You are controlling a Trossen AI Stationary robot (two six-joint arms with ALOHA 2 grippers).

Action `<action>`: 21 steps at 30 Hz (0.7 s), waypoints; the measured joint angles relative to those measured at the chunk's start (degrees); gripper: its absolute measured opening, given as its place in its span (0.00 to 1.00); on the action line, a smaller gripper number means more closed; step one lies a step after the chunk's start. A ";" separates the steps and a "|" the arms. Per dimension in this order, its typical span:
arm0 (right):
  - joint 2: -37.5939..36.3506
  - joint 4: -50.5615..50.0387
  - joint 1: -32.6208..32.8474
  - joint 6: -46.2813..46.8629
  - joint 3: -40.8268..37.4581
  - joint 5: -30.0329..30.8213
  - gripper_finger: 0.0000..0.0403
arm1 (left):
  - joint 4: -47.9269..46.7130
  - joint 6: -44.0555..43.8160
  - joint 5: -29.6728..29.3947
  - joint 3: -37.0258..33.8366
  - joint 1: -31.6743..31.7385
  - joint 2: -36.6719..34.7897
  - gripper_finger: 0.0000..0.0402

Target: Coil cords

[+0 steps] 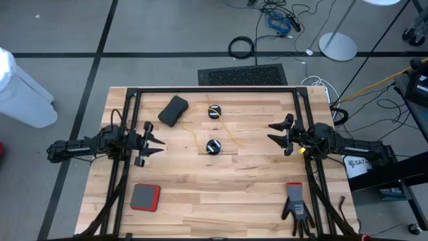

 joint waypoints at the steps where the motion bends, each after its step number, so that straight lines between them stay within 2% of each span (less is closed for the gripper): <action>1: 0.00 -0.02 0.01 0.00 -0.01 0.00 0.57 | 0.00 0.02 -0.02 0.00 -0.02 0.00 0.31; 21: 0.00 0.00 0.01 0.00 -0.02 0.01 0.57 | 0.05 0.00 -0.66 0.00 -0.02 0.00 0.31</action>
